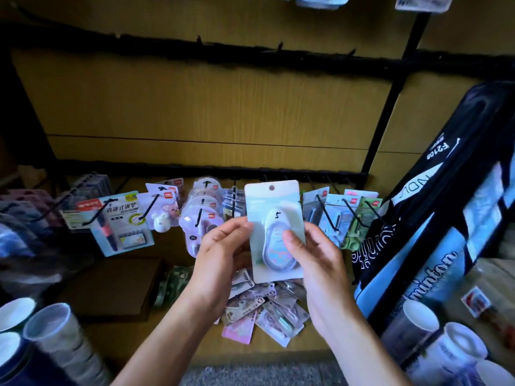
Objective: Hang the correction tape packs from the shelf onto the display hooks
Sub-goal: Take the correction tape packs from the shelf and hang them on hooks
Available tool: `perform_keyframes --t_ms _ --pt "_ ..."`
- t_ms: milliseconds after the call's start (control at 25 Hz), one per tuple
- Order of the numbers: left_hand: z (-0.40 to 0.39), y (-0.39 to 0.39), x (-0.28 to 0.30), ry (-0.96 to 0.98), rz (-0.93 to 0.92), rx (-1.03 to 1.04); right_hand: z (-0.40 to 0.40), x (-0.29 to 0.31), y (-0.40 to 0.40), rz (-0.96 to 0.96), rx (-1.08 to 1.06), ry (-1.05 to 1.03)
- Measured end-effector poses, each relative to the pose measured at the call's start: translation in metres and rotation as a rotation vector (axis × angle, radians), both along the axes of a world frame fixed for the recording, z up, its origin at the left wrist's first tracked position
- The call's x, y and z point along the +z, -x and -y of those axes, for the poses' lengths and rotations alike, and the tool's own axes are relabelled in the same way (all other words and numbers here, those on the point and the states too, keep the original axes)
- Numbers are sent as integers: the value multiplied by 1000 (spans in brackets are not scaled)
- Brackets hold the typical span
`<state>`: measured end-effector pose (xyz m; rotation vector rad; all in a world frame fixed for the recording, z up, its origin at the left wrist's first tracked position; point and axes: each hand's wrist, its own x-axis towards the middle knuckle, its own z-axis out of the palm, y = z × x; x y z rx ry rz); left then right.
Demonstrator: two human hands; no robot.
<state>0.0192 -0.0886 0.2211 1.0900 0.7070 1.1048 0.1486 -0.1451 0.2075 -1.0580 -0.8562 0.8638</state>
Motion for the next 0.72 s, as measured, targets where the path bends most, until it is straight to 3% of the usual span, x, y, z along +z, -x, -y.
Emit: perform_keyframes --t_ms 360,720 --pt "10 -48 25 -148 -2 -5 15 29 -41 -33 -87 -97" --pt "-2 -152 124 -454 -106 -101 17 137 -165 4 -380 -318"
